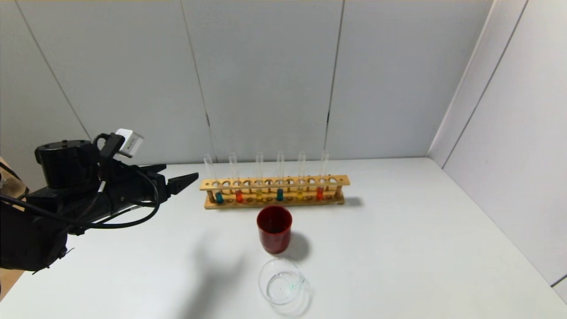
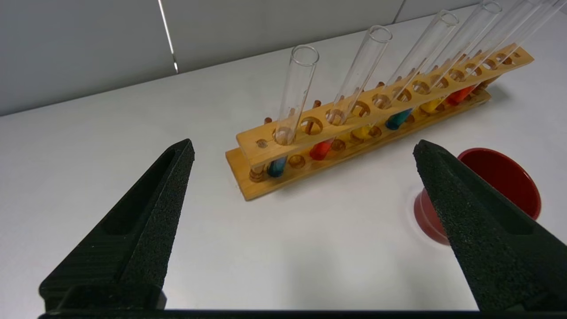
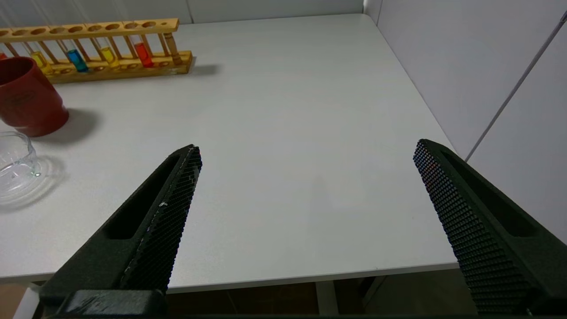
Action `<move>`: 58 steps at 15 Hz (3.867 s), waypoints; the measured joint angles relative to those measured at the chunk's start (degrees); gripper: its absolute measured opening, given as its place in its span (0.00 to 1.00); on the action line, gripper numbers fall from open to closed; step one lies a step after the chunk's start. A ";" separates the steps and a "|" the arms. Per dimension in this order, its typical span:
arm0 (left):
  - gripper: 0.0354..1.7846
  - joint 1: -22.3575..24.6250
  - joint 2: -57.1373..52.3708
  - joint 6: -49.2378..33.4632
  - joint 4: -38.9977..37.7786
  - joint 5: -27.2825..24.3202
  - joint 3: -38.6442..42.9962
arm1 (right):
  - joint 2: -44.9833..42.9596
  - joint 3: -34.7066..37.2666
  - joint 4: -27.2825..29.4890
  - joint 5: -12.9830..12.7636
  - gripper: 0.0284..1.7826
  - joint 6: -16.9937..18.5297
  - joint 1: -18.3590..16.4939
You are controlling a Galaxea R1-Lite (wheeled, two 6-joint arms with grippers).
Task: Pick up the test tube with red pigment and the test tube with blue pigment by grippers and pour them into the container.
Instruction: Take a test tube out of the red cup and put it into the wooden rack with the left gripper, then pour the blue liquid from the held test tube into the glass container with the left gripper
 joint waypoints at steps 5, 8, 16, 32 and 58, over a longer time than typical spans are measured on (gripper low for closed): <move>0.98 -3.72 7.09 0.05 -5.88 0.48 -1.01 | 0.00 0.00 -0.02 0.00 0.98 -0.02 0.00; 0.98 -4.33 10.67 0.05 -6.02 1.52 -3.66 | 0.00 0.00 -0.02 0.02 0.98 0.00 0.00; 0.98 -4.47 18.94 -0.06 -5.60 3.61 -12.85 | 0.00 -0.02 -0.02 0.00 0.98 0.00 0.00; 0.87 -5.13 25.61 -0.12 -4.04 6.42 -20.78 | 0.00 -0.02 -0.02 0.00 0.98 0.00 0.00; 0.17 -6.75 3.51 1.05 23.34 13.98 -30.12 | 0.00 -0.02 0.00 0.00 0.98 0.00 0.04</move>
